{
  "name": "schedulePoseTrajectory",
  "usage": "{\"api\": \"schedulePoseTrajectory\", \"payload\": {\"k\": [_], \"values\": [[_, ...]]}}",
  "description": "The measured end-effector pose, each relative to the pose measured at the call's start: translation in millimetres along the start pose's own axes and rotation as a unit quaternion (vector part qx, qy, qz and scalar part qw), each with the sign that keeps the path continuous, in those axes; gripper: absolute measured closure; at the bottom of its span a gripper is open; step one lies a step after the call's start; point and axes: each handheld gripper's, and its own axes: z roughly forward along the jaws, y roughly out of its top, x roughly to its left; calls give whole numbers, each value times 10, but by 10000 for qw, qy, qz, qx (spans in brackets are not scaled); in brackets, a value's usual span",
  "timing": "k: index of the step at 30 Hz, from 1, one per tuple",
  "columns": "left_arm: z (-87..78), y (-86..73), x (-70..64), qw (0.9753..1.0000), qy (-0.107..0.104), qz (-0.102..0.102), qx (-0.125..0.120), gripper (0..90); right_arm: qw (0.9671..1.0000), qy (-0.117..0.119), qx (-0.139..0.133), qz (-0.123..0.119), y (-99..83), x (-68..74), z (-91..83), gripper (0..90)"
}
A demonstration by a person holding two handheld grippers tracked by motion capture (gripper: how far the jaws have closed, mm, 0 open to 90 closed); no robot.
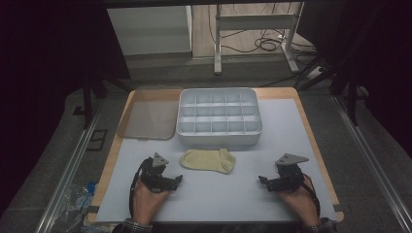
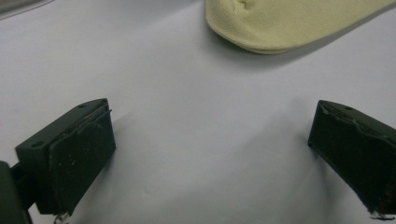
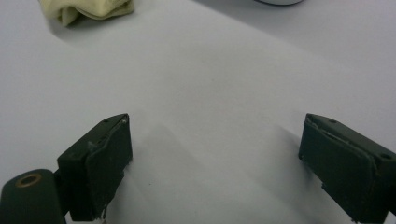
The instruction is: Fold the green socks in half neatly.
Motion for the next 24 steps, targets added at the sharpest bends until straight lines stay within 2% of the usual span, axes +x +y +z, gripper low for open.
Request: {"api": "schedulePoseTrajectory", "payload": {"k": [7,12,24], "values": [[-1,-1,2,10000,-8,-4,-1,2,9998,140,-60,132,-6,-40,-12,100],[-1,0,1,10000,-5,-1,2,2,10000,-59,35,-67,1,16,5,99],[-12,-1,3,10000,4,-47,-25,16,9999,-93,60,-107,8,24,2,101]]}}
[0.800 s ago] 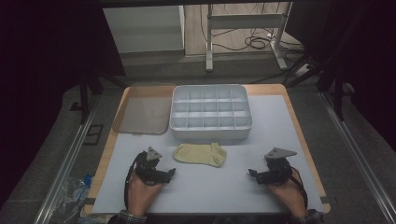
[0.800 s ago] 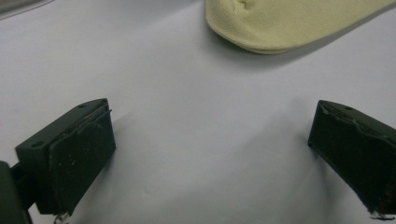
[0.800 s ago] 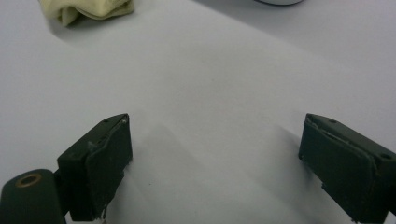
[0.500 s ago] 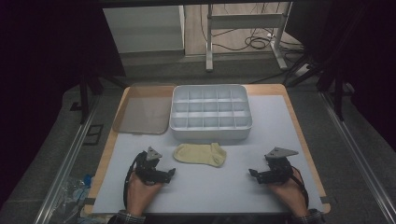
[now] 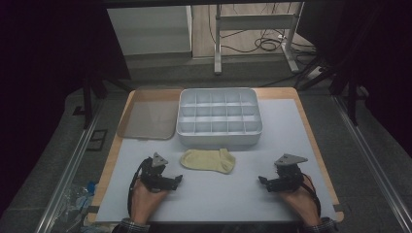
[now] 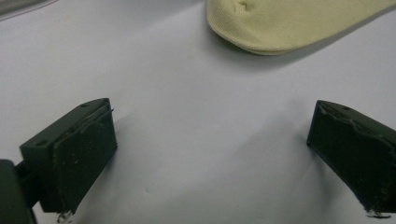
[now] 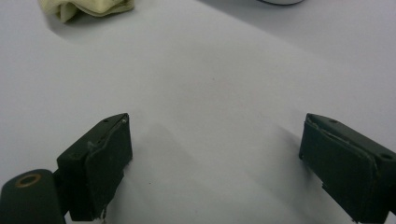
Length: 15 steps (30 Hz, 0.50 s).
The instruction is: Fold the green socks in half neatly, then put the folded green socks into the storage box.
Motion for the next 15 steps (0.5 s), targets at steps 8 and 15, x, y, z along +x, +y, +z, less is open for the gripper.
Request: {"api": "schedulePoseTrajectory", "payload": {"k": [8,15], "values": [[-57,31,32,9998,-115,-134,-44,56,10000,-1,27,-44,31,40,-11,145],[-89,82,15,9998,-168,-76,-73,147,9999,127,18,-13,84,94,4,182]]}}
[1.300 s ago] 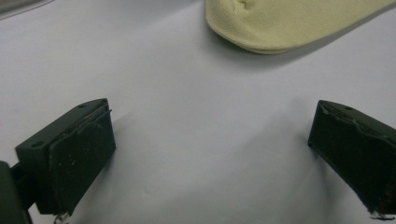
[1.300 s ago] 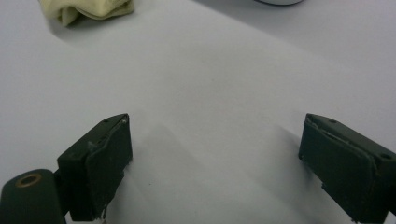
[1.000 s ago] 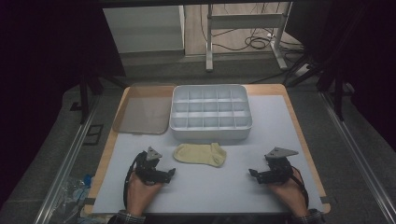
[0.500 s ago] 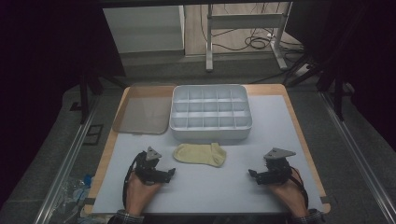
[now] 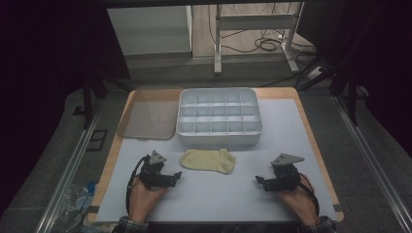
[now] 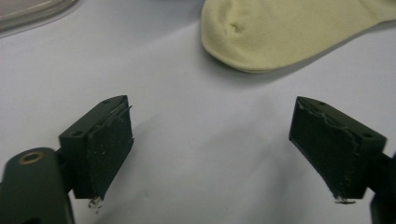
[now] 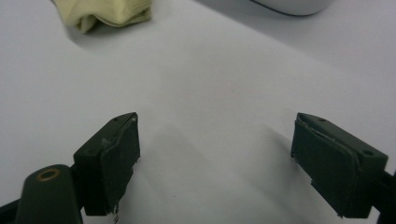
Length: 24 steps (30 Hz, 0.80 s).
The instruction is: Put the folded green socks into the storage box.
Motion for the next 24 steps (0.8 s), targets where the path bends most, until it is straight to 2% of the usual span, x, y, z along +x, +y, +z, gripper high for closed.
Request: {"api": "schedulePoseTrajectory", "payload": {"k": [4,9,10,15,17,20,24], "values": [[11,46,-1,10000,-30,67,47,200,9999,78,-101,-9,36,5,-8,237],[20,93,3,9999,-56,98,40,257,9999,48,-36,-112,98,15,18,277],[20,107,3,9999,-60,121,28,291,9998,114,-42,-135,136,16,40,310],[25,189,-6,9997,-142,172,-63,362,9995,213,-58,-220,232,44,78,364],[28,213,-4,9996,-170,191,-70,433,9992,292,-100,-234,287,58,97,394],[41,265,13,9995,-195,258,-54,468,9988,426,-138,-197,338,56,128,453],[52,310,33,9994,-203,259,-94,505,9984,515,-145,-192,379,65,156,490]]}}
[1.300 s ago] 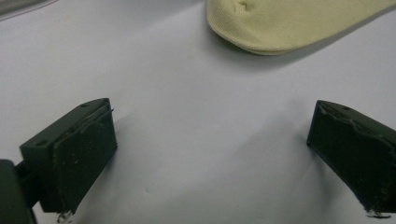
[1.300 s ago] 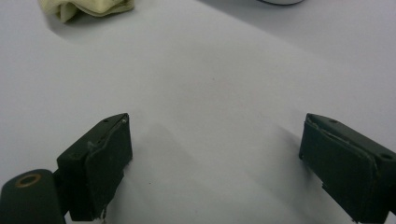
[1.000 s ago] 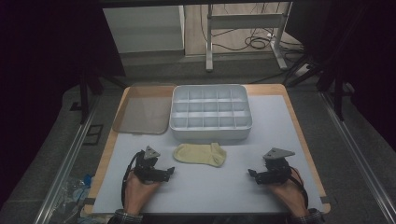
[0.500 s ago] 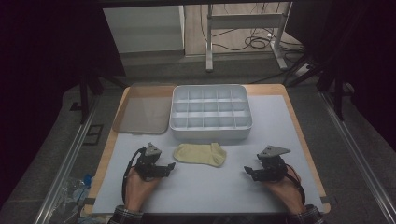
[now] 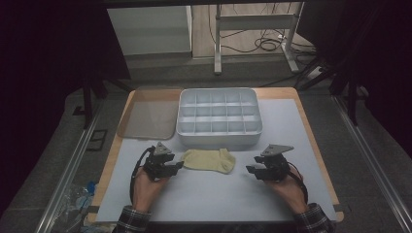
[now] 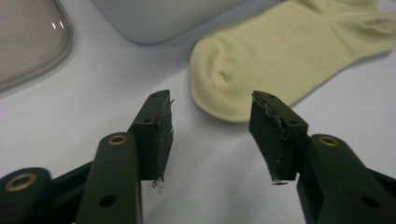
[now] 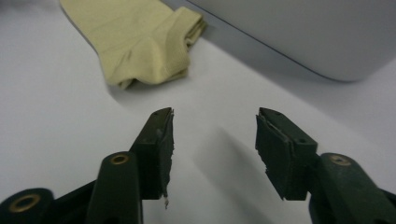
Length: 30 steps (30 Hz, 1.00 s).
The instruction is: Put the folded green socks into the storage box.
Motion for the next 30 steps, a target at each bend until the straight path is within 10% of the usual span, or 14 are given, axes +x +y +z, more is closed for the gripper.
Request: {"api": "schedulePoseTrajectory", "payload": {"k": [18,30], "values": [[189,156,59,9999,-107,-30,45,637,9993,323,-31,-189,370,70,336,612],[315,132,64,9999,46,-100,72,555,9991,375,101,-162,555,92,640,595]]}}
